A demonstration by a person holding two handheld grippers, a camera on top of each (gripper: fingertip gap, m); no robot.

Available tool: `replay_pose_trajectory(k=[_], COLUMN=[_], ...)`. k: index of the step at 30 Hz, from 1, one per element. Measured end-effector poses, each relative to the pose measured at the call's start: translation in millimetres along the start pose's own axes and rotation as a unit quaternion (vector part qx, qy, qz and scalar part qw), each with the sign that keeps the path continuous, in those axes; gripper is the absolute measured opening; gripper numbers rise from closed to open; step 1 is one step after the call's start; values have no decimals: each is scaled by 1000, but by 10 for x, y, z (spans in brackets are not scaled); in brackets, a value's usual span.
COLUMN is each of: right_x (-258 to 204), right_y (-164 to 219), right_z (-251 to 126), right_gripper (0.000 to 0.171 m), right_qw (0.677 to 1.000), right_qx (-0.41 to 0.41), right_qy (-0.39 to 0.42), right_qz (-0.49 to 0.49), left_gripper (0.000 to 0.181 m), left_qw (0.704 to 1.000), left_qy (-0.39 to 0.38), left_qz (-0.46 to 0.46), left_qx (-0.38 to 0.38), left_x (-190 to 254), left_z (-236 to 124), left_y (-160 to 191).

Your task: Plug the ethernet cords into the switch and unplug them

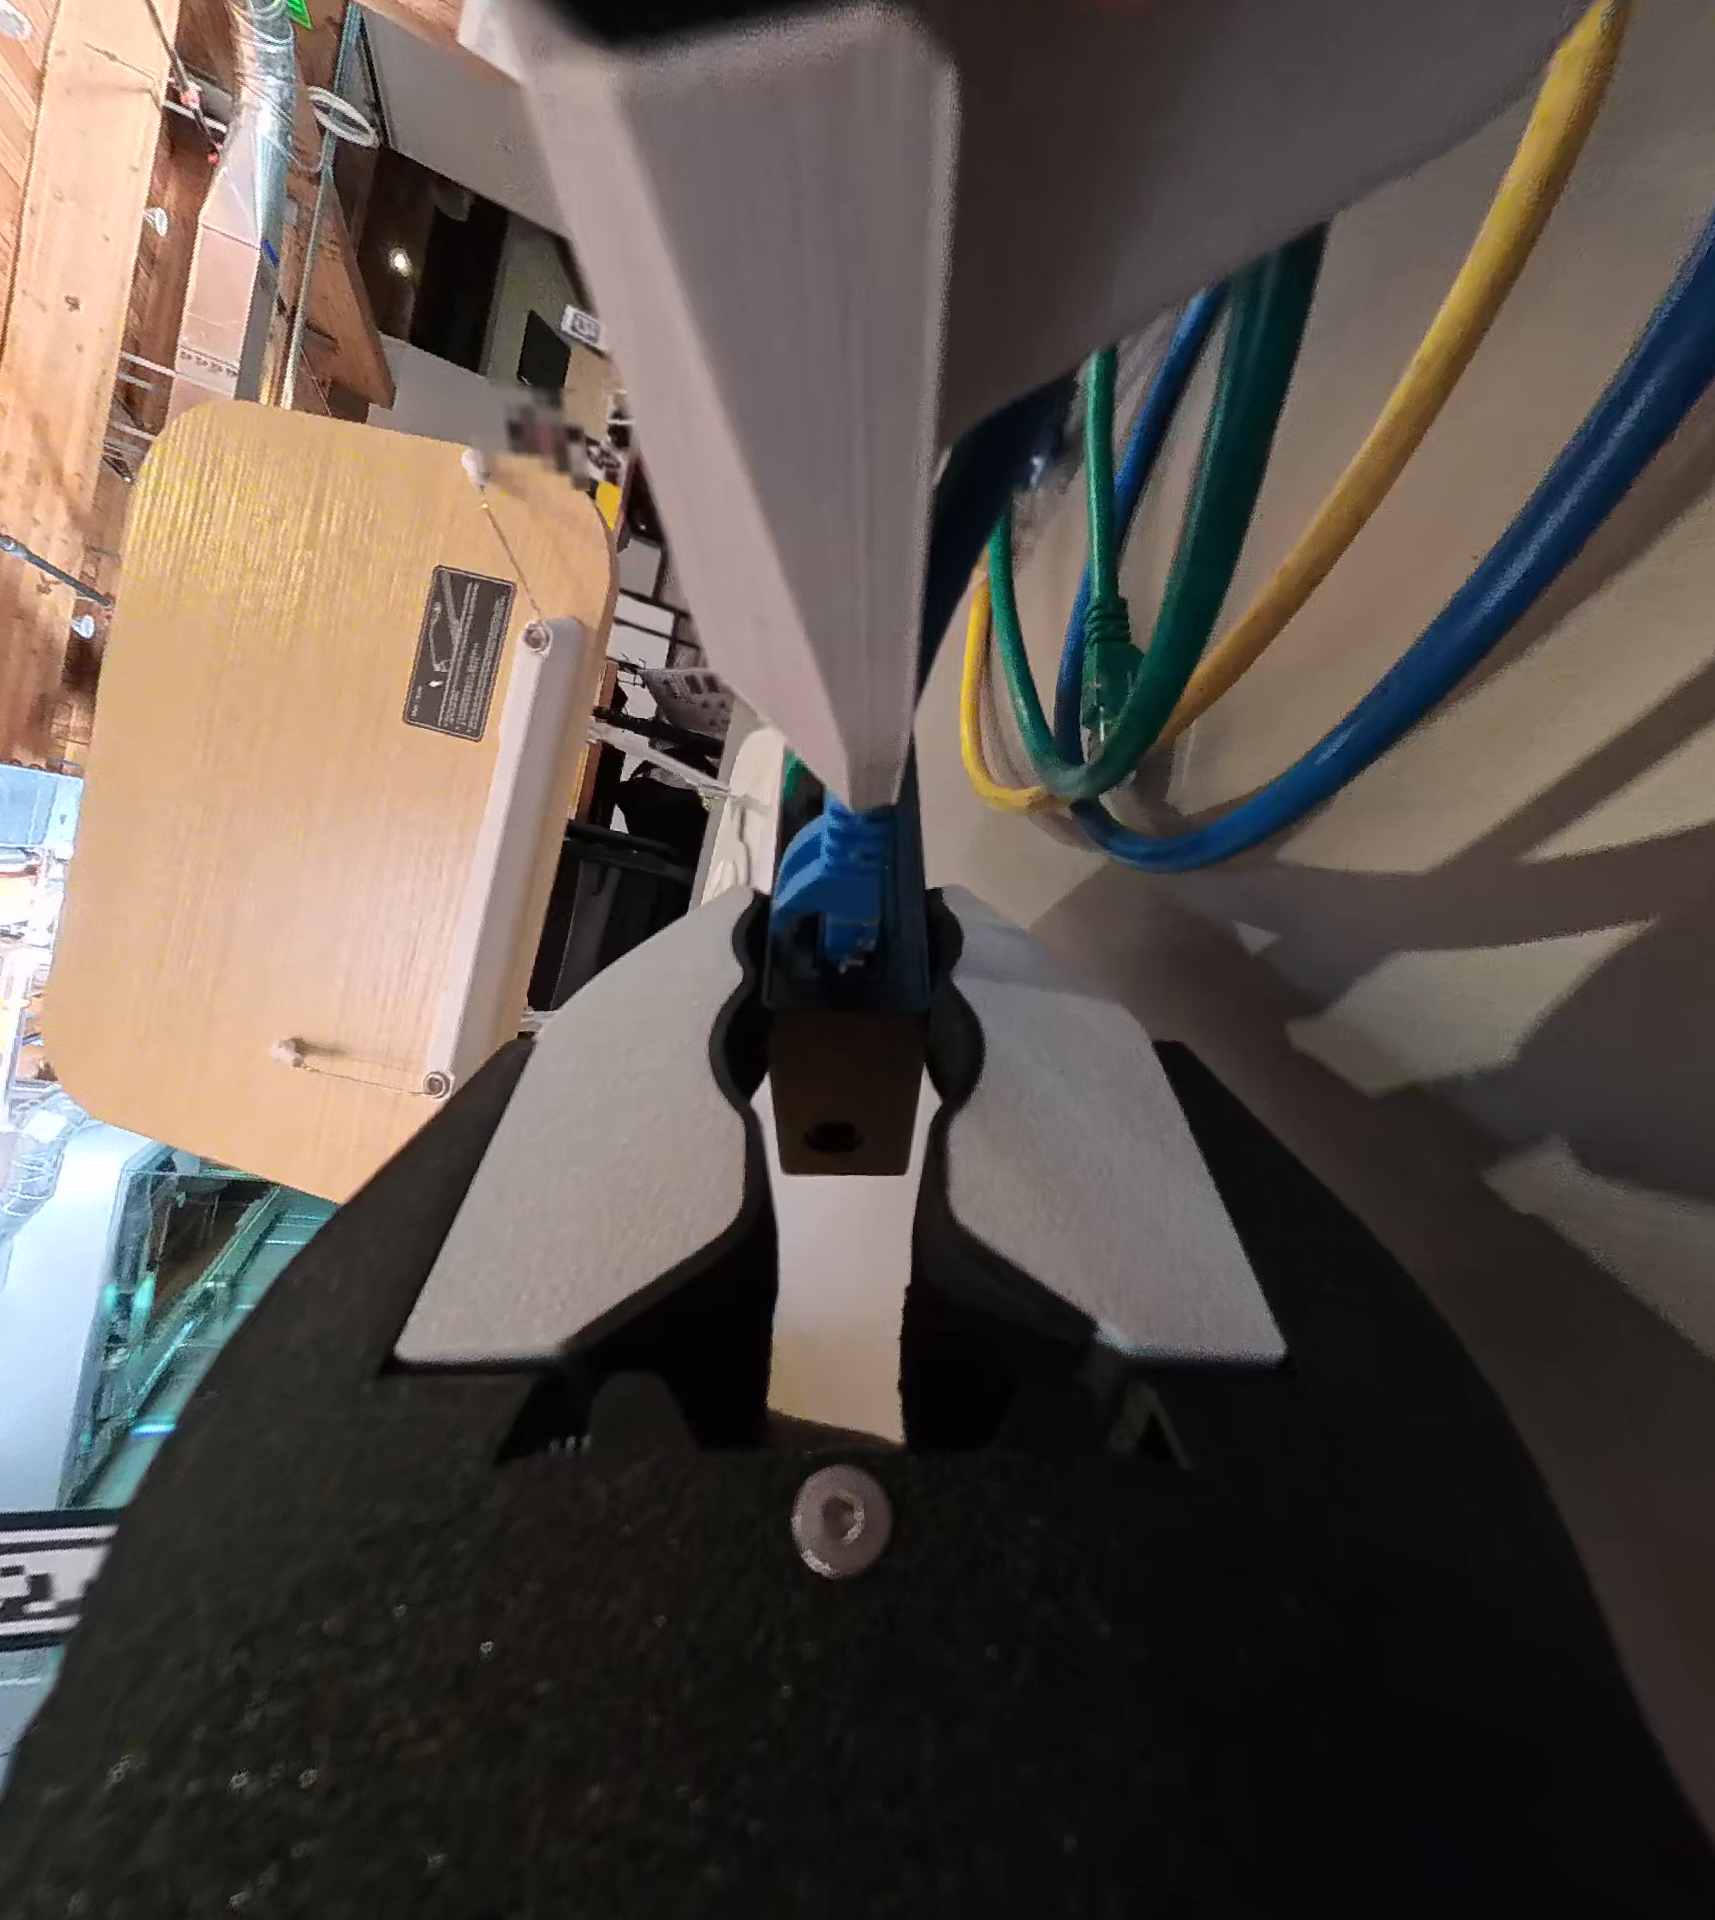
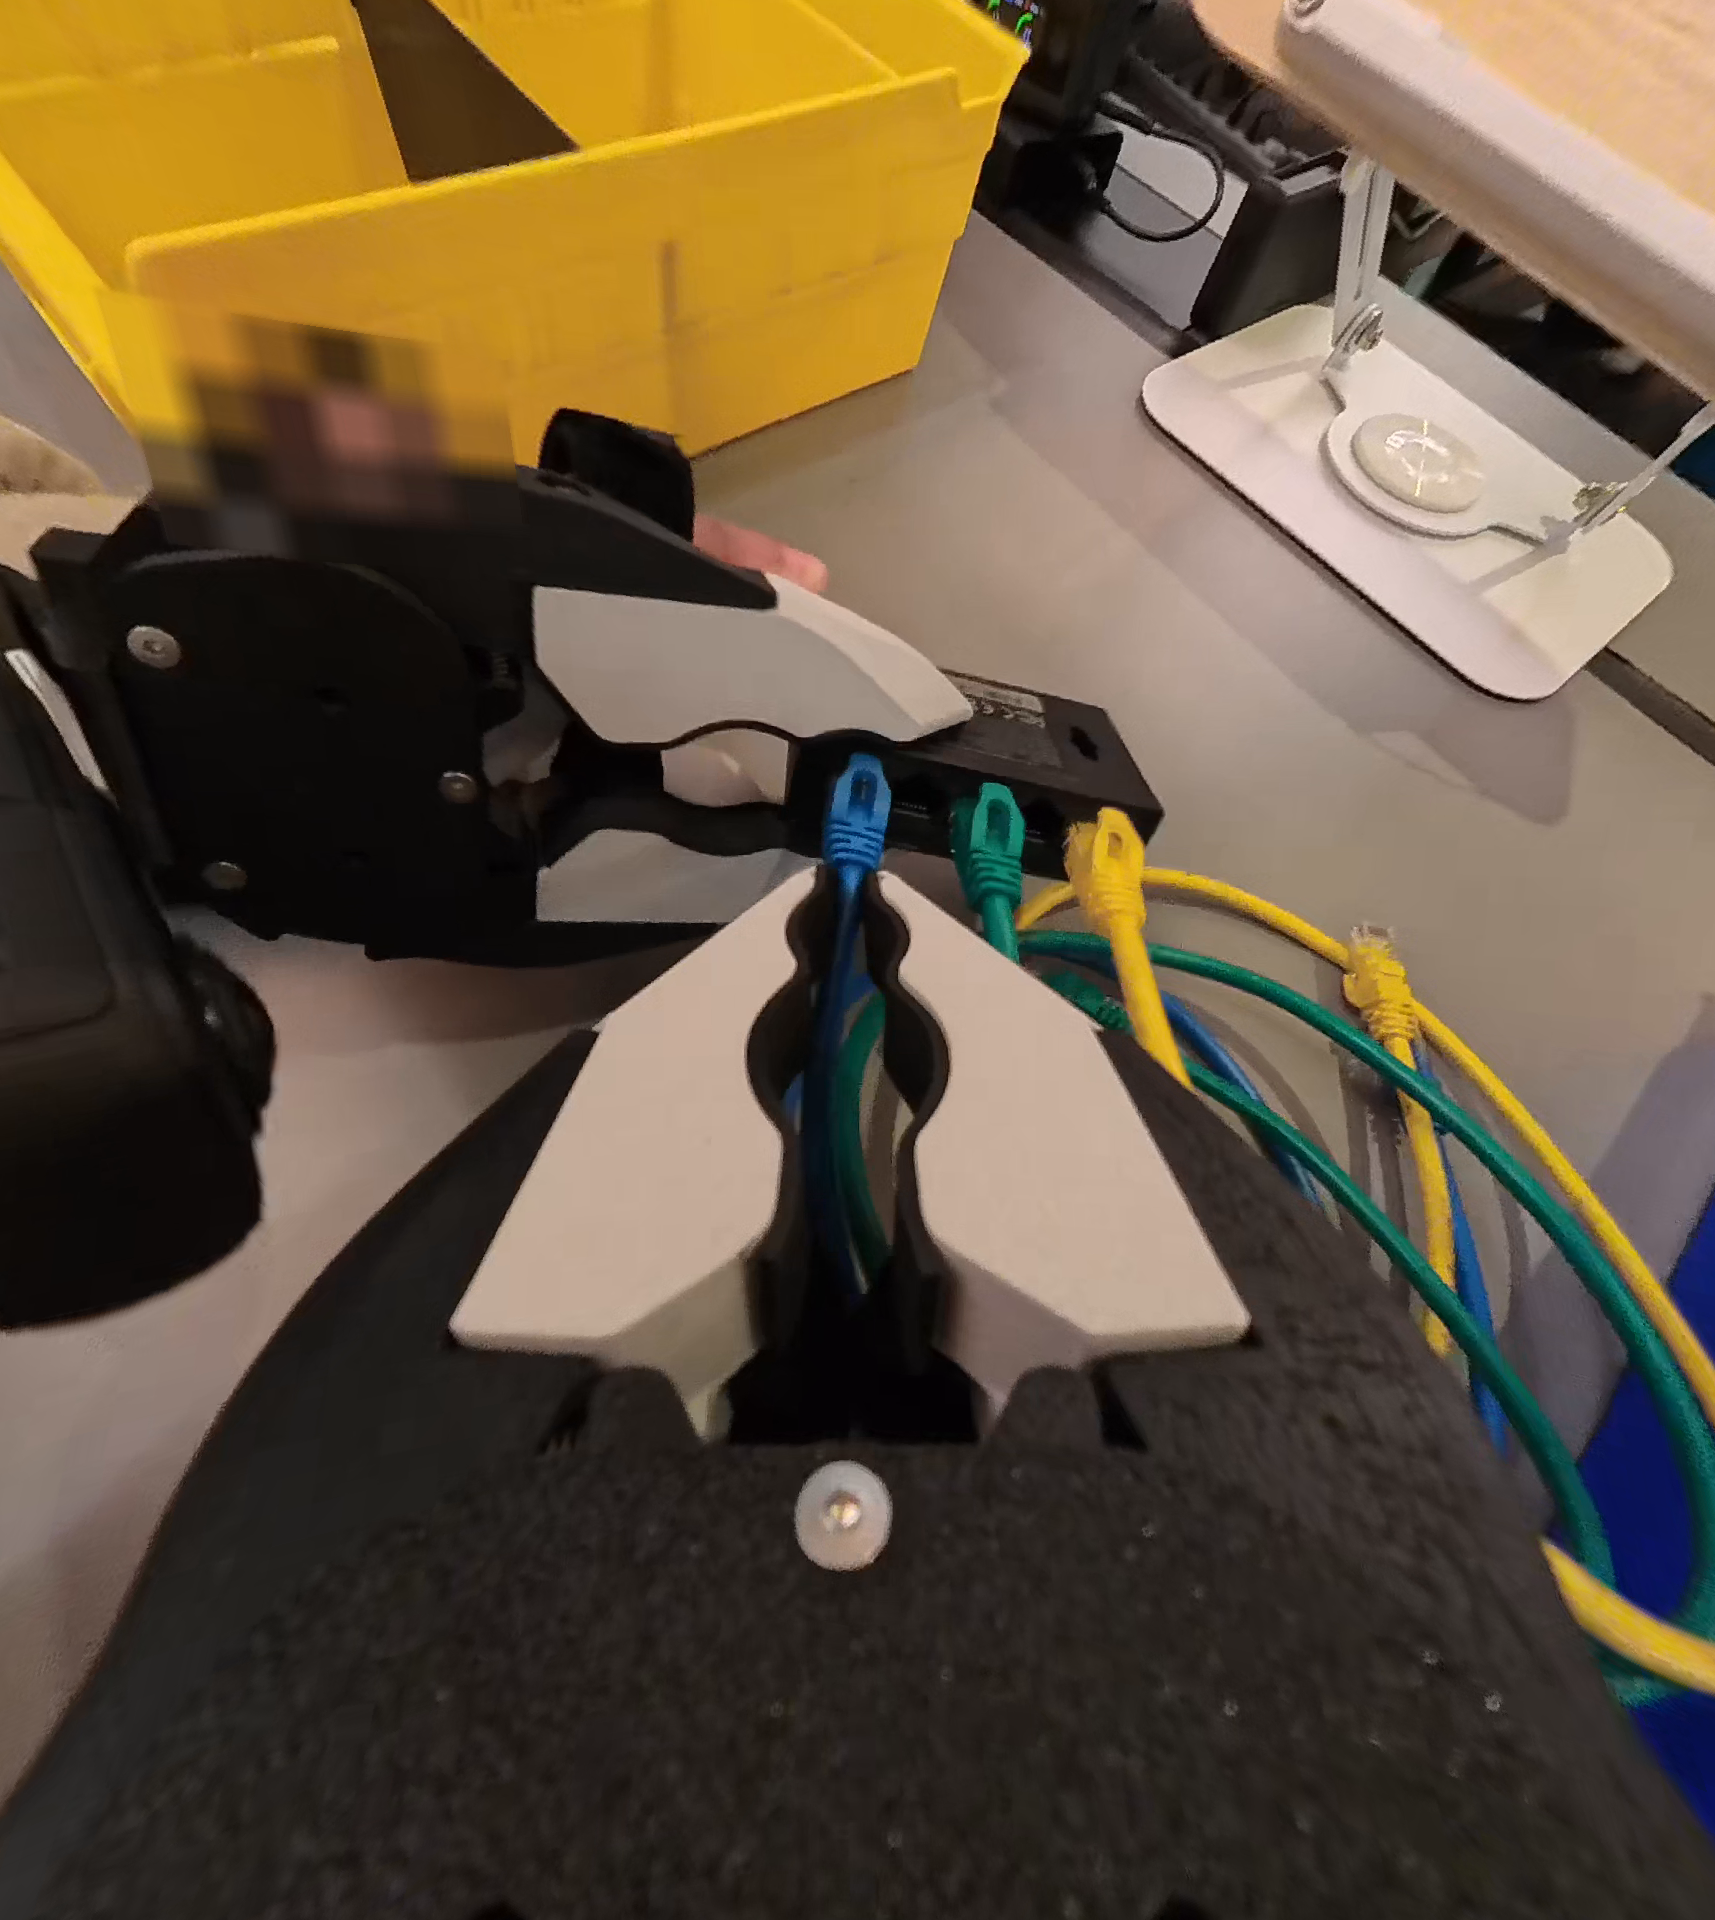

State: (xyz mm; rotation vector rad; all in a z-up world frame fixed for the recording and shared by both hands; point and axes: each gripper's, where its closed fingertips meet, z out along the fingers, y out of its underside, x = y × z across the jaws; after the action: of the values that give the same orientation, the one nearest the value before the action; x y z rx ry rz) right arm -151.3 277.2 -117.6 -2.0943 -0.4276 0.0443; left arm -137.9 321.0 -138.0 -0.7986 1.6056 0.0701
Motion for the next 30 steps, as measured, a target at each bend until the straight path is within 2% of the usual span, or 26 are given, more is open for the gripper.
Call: replay_pose_trajectory(k=[2,4,7,10,12,14,16,18,24,30], right_x=[26,54,157,309,431,544,480,325,121,87], right_y=[-125,-355,-614,-564,-375,-53,237,312,-130,-388], right_z=[-131,-368,-766,-976,-954,-776,-519,-323,-173,-341], right_gripper=[6,17,27,31,38,44,59,64,70,65], right_qw=[1000,997,987,979,976,975,967,953,924,892], right_qx=[25,76,148,187,195,170,125,113,189,248], right_qy=[-7,-24,-45,-57,-68,-87,-140,-184,-246,-291], right_qz=[6,22,42,58,74,116,174,210,222,241], left_gripper=[27,27,27,26,26,26,26,27,26,26], left_qw=[998,993,966,898,827,760,734,717,653,574], left_qy=[17,29,48,91,131,164,188,200,252,277], left_qz=[-53,-117,-255,-423,-529,-604,-622,-625,-643,-679], left_qx=[0,-2,13,75,140,175,198,234,311,364], left_x=[-15,-75,-245,-402,-518,-583,-607,-649,-645,-740], left_z=[11,26,13,-41,-107,-139,-175,-248,-438,-557], left_y=[22,102,176,134,54,41,-23,-146,-467,-537])
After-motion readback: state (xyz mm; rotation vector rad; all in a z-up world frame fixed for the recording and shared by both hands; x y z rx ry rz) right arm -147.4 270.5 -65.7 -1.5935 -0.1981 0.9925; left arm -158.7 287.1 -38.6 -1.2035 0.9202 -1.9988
